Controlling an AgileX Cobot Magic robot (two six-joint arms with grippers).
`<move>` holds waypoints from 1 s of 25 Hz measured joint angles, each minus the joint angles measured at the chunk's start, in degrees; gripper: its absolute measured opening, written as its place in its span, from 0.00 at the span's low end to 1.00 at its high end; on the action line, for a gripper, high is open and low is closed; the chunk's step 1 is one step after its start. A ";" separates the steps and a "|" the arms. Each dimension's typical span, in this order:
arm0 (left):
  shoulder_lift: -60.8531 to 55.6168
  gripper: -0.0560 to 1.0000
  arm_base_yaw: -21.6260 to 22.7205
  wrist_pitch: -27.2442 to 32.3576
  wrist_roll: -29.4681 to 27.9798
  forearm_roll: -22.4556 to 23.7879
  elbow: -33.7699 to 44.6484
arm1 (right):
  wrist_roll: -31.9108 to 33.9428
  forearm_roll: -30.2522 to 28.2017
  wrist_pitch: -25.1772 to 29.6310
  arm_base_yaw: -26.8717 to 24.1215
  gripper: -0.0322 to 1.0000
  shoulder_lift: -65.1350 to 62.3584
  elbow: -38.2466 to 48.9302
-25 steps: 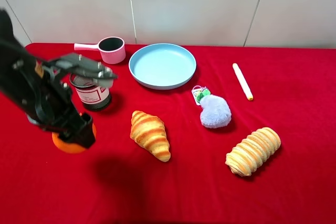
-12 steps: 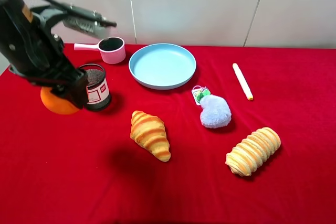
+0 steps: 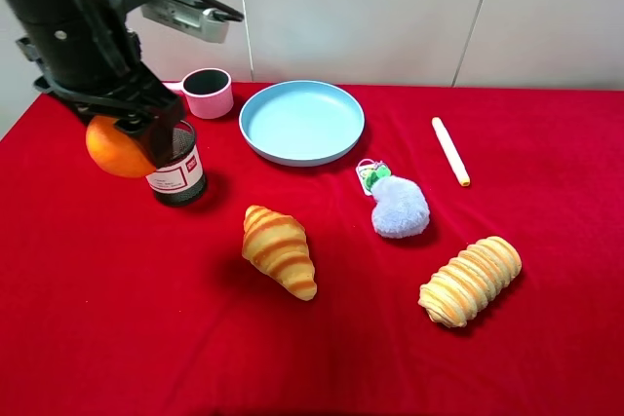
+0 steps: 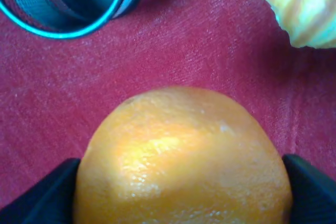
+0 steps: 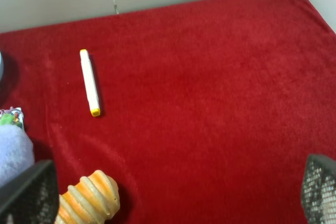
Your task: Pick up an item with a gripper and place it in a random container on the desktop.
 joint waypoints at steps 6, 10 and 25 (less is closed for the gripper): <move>1.35 0.73 3.66 -1.32 1.30 -0.25 -0.72 | 0.00 0.05 0.00 0.00 0.70 0.00 0.00; 1.91 0.73 6.54 -2.49 1.78 -0.25 -0.85 | 0.00 0.05 0.00 0.00 0.70 0.00 0.00; 9.84 0.73 10.15 -10.73 3.69 0.09 -4.64 | 0.00 0.05 0.00 0.00 0.70 0.00 0.00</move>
